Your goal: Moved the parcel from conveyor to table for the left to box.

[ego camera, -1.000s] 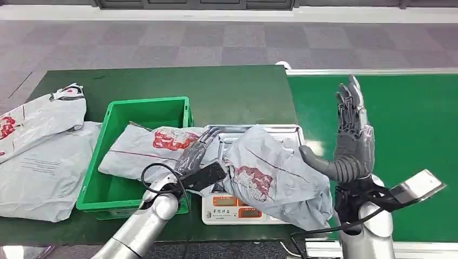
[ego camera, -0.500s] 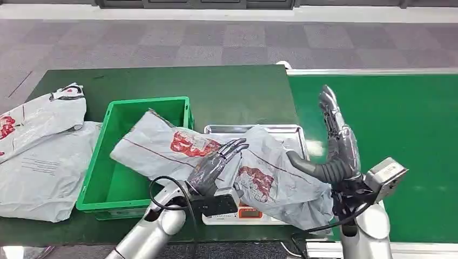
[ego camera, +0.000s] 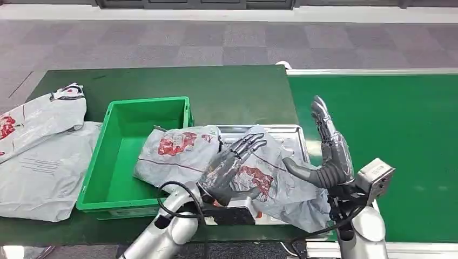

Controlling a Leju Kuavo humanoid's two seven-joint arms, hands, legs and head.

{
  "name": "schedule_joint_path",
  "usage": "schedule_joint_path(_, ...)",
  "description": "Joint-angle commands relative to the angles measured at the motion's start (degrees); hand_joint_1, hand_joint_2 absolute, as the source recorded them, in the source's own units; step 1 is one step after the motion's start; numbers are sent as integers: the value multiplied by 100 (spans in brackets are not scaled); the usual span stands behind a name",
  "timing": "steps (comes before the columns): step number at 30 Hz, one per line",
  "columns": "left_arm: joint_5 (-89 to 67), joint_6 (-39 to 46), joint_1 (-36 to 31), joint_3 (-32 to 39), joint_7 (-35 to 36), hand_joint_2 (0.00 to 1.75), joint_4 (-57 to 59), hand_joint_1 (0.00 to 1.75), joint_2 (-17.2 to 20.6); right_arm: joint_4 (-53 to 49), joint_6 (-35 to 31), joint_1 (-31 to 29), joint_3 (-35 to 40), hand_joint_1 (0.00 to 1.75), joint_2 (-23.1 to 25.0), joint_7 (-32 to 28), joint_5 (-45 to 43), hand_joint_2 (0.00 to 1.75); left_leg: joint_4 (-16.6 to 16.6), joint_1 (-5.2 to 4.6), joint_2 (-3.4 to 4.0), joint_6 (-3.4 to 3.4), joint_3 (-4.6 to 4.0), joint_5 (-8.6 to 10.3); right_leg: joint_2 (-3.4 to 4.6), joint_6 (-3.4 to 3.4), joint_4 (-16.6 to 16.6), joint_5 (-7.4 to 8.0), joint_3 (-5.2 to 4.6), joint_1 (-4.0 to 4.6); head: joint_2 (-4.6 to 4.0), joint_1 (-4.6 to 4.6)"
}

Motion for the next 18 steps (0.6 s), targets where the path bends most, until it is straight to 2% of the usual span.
schedule_joint_path(1,-481,175,-568,-445,590,175,1694,175,-349,-152,-15,210,-334,0,366,100,127,175,-4,4,-12,-5,9,-1,-9,-1,-7,-3,13,4,0,0)
schedule_joint_path(2,-658,113,-630,-501,816,175,1877,171,-367,-183,13,253,-351,0,383,104,130,175,-8,6,-25,-7,13,0,-21,-2,-13,-5,22,5,0,0)
schedule_joint_path(3,-1339,404,-756,-600,1669,175,2218,10,-408,-269,-6,324,-420,0,450,92,173,175,-5,3,-22,-5,9,1,-18,-2,-8,-5,14,3,0,0)
schedule_joint_path(4,-1616,383,-820,-607,1964,175,2436,0,-459,-344,6,358,-459,0,488,68,173,175,-8,5,-26,-6,13,1,-21,-2,-13,-5,21,5,-2,0)
schedule_joint_path(12,-1852,425,-837,-446,2073,175,2651,0,-542,-581,51,356,-501,0,554,-34,118,175,-7,2,-10,-4,12,0,-6,-1,-10,-2,15,2,0,0)
schedule_joint_path(14,-1990,142,-844,-424,2059,175,2708,0,-595,-653,25,352,-512,0,568,-142,-7,175,-14,7,-4,-8,21,0,1,-2,-21,3,25,6,0,0)
schedule_joint_path(18,-1906,196,-877,-171,1872,175,2846,0,-732,-764,70,287,-445,0,578,-170,-131,175,-7,1,-5,-2,21,0,-4,1,-10,0,27,1,0,0)
